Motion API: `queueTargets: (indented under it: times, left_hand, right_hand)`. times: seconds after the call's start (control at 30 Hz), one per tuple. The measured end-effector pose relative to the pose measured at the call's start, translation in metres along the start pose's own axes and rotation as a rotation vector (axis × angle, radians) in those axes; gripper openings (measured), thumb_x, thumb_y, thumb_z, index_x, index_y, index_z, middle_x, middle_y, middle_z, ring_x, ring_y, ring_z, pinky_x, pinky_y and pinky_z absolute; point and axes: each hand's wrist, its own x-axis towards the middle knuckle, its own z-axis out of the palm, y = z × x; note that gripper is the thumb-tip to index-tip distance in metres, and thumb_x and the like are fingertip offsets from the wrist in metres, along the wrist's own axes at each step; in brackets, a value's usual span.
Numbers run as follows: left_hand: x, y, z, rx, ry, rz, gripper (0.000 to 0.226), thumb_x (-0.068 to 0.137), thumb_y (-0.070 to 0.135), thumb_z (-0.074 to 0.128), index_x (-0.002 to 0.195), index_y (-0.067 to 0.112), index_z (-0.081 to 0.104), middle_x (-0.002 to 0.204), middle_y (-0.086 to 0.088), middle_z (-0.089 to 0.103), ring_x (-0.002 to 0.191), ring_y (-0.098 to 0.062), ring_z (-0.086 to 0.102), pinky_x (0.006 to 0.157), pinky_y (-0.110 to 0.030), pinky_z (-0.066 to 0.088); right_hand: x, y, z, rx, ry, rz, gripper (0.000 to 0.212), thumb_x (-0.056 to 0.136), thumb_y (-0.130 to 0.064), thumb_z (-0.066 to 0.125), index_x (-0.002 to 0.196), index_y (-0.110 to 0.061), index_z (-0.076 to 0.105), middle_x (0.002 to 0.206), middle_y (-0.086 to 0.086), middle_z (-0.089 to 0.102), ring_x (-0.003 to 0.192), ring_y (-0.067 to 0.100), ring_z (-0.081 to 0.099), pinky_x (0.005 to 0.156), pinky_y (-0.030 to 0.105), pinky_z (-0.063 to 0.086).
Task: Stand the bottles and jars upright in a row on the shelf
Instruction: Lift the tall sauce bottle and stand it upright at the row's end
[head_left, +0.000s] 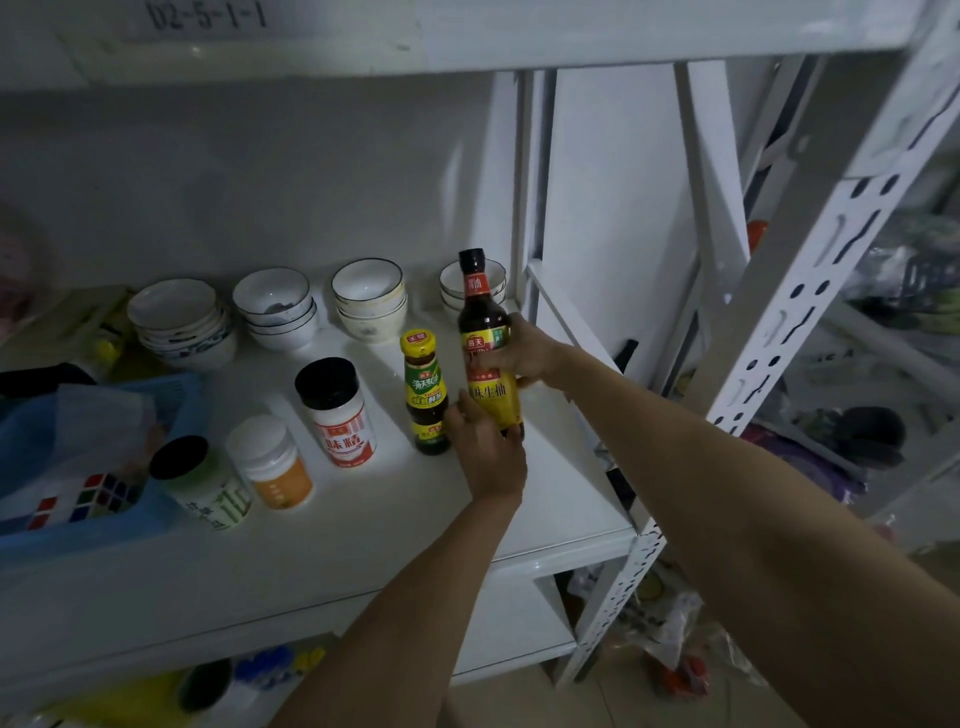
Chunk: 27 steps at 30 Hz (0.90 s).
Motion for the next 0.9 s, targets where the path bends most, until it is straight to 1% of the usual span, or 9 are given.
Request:
queueTargets:
  times: [0.07, 0.13, 0.27, 0.37, 0.47, 0.6, 0.7, 0.8, 0.9]
  left_hand:
    - [0.002, -0.002, 0.002, 0.039, 0.025, 0.018, 0.077, 0.077, 0.013, 0.074, 0.141, -0.004, 0.033, 0.135, -0.022, 0.046, 0.130, -0.036, 0.043, 0.109, -0.036, 0.040]
    - [0.003, -0.002, 0.004, 0.040, 0.045, 0.019, 0.074, 0.077, 0.006, 0.072, 0.141, -0.003, 0.035, 0.135, -0.022, 0.048, 0.130, -0.035, 0.044, 0.108, -0.034, 0.041]
    - [0.005, -0.001, 0.005, -0.059, 0.055, 0.004, 0.071, 0.081, -0.003, 0.063, 0.144, -0.002, 0.030, 0.140, -0.024, 0.044, 0.131, -0.037, 0.044, 0.106, -0.042, 0.046]
    - [0.005, -0.003, 0.006, -0.103, 0.044, -0.006, 0.070, 0.083, -0.002, 0.061, 0.145, -0.002, 0.028, 0.141, -0.024, 0.042, 0.131, -0.038, 0.045, 0.104, -0.046, 0.046]
    - [0.002, 0.000, 0.006, -0.091, 0.019, 0.004, 0.070, 0.086, 0.003, 0.061, 0.146, -0.002, 0.026, 0.141, -0.025, 0.044, 0.133, -0.036, 0.042, 0.107, -0.042, 0.044]
    - [0.002, 0.003, 0.003, -0.083, -0.029, -0.023, 0.073, 0.087, 0.005, 0.061, 0.147, -0.002, 0.021, 0.145, -0.024, 0.039, 0.137, -0.034, 0.037, 0.111, -0.039, 0.037]
    - [0.004, 0.004, 0.002, -0.054, -0.060, -0.037, 0.072, 0.090, 0.008, 0.058, 0.149, -0.001, 0.017, 0.150, -0.022, 0.035, 0.141, -0.032, 0.032, 0.114, -0.037, 0.032]
    - [0.003, 0.005, 0.000, -0.027, -0.096, -0.052, 0.070, 0.094, 0.012, 0.052, 0.150, 0.000, 0.013, 0.155, -0.019, 0.028, 0.145, -0.030, 0.026, 0.117, -0.034, 0.026]
    - [0.001, 0.005, -0.002, -0.039, -0.094, -0.074, 0.068, 0.095, 0.012, 0.050, 0.151, 0.003, 0.012, 0.155, -0.017, 0.027, 0.145, -0.028, 0.025, 0.117, -0.033, 0.026]
  right_hand:
    - [-0.008, -0.003, 0.001, 0.050, -0.004, -0.090, 0.029, 0.081, -0.003, 0.071, 0.102, -0.011, 0.053, 0.085, 0.003, 0.064, 0.077, 0.015, 0.066, 0.053, 0.016, 0.053]
    - [-0.014, -0.004, 0.001, 0.112, -0.015, -0.155, 0.036, 0.080, 0.008, 0.068, 0.102, -0.014, 0.049, 0.086, 0.001, 0.061, 0.077, 0.010, 0.063, 0.056, 0.012, 0.054]
    - [-0.015, 0.002, 0.004, 0.196, -0.036, -0.168, 0.055, 0.075, 0.011, 0.069, 0.109, -0.023, 0.042, 0.097, 0.000, 0.058, 0.096, 0.021, 0.060, 0.082, 0.031, 0.054]
    - [-0.020, 0.002, 0.001, 0.220, -0.074, -0.165, 0.053, 0.068, 0.007, 0.069, 0.111, -0.018, 0.049, 0.099, 0.007, 0.060, 0.097, 0.023, 0.060, 0.082, 0.033, 0.052]
    - [-0.023, 0.001, -0.003, 0.227, -0.084, -0.128, 0.051, 0.073, 0.014, 0.065, 0.114, -0.011, 0.048, 0.098, 0.009, 0.058, 0.096, 0.024, 0.059, 0.083, 0.034, 0.051]
    - [-0.028, -0.011, -0.009, 0.185, -0.124, -0.077, 0.040, 0.079, -0.003, 0.071, 0.113, -0.012, 0.052, 0.101, 0.008, 0.058, 0.102, 0.027, 0.057, 0.086, 0.036, 0.048]
    - [-0.032, -0.025, -0.016, 0.168, 0.018, -0.035, 0.051, 0.087, -0.016, 0.070, 0.129, -0.008, 0.044, 0.115, 0.007, 0.055, 0.107, 0.022, 0.054, 0.089, 0.034, 0.046]
    - [-0.025, -0.030, -0.016, 0.145, 0.097, -0.021, 0.057, 0.081, -0.022, 0.076, 0.128, -0.009, 0.045, 0.124, 0.014, 0.059, 0.115, 0.030, 0.058, 0.099, 0.044, 0.049]
    - [-0.023, -0.032, -0.015, 0.118, 0.088, 0.000, 0.059, 0.078, -0.021, 0.078, 0.128, -0.009, 0.050, 0.124, 0.015, 0.062, 0.116, 0.034, 0.060, 0.098, 0.051, 0.051]
